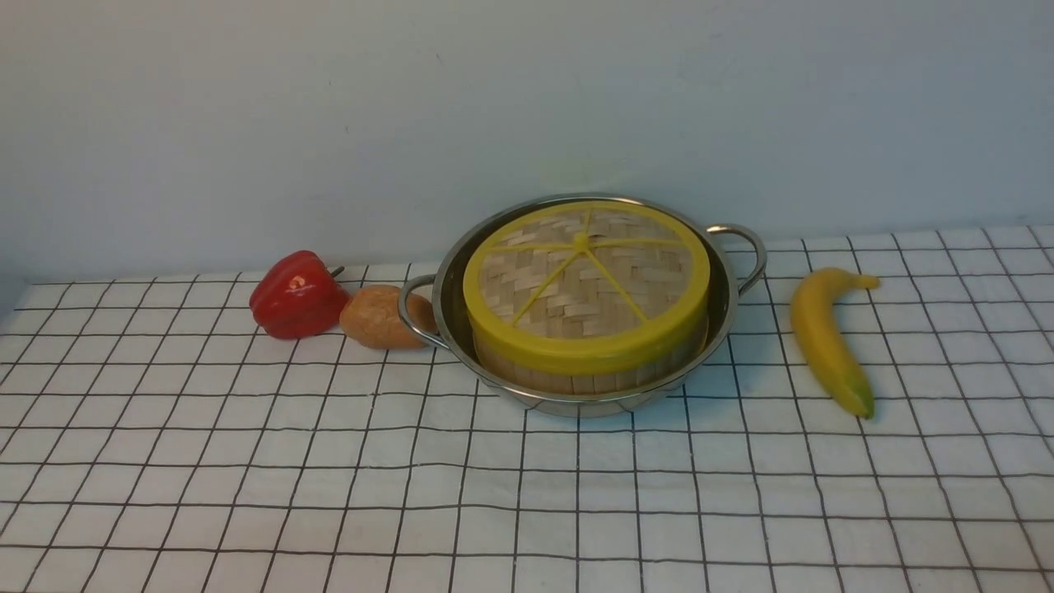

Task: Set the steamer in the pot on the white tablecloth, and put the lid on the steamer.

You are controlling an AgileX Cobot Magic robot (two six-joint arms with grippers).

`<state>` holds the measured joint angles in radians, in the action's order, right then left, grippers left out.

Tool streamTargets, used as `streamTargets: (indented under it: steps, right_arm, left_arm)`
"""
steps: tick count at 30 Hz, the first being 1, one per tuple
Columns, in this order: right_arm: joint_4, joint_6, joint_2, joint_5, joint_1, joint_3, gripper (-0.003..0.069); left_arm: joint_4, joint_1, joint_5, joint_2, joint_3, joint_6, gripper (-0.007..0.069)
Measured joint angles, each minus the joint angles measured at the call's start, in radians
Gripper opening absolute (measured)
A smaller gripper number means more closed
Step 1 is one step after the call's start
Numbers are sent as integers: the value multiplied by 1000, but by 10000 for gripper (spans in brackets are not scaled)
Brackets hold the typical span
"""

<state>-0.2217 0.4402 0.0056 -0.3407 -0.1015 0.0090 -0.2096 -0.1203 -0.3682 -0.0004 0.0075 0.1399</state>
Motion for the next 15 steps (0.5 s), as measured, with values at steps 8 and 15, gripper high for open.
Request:
streamTargets:
  steps: [8, 15]
  right_arm:
    - [3, 0, 0, 0, 0, 0, 220]
    - [4, 0, 0, 0, 0, 0, 237]
  left_arm:
    - [0, 0, 0, 0, 0, 0, 243]
    - [0, 0, 0, 0, 0, 0, 243]
